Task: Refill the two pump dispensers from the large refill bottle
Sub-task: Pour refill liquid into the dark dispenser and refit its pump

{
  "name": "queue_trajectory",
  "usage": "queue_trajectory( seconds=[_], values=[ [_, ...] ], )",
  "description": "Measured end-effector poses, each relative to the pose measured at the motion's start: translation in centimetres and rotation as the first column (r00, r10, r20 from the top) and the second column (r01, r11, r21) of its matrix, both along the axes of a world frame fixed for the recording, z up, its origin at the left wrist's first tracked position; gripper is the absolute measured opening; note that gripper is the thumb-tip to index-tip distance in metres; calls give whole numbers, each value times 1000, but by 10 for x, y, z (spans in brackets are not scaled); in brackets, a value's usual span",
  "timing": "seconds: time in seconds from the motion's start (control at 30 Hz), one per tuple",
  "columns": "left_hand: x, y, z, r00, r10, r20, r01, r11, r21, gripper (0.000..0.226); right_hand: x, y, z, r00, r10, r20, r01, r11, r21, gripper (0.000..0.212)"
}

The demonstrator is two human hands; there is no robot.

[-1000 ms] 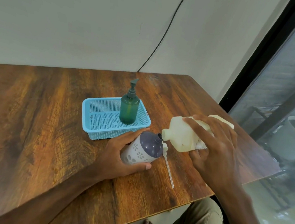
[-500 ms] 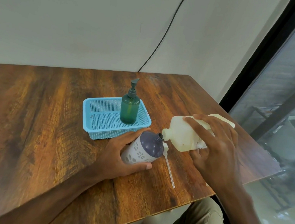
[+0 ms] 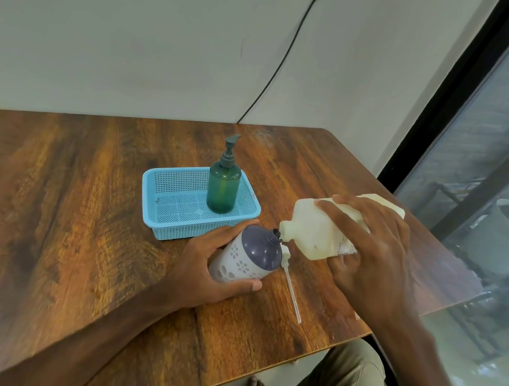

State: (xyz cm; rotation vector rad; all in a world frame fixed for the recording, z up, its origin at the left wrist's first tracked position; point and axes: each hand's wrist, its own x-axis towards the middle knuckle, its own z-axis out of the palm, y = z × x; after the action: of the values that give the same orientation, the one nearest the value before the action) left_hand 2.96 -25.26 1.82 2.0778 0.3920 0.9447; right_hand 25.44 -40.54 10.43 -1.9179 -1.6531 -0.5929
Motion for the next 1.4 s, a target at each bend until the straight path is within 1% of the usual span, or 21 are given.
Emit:
queue_trajectory(
  seconds=[0.7, 0.87, 1.4],
  values=[
    [1, -1, 2, 1000, 8, 13, -8, 999, 31, 92, -1, 0, 1, 1000, -4, -6, 4, 1000, 11, 81],
    [0, -1, 2, 1000, -3, 11, 3, 1000, 19, 92, -1, 1, 2, 1000, -3, 1, 3, 1000, 14, 83],
    [1, -1, 2, 1000, -6, 8, 6, 1000, 18, 90, -1, 1, 4, 1000, -7, -2, 7, 1000, 7, 79]
  ],
)
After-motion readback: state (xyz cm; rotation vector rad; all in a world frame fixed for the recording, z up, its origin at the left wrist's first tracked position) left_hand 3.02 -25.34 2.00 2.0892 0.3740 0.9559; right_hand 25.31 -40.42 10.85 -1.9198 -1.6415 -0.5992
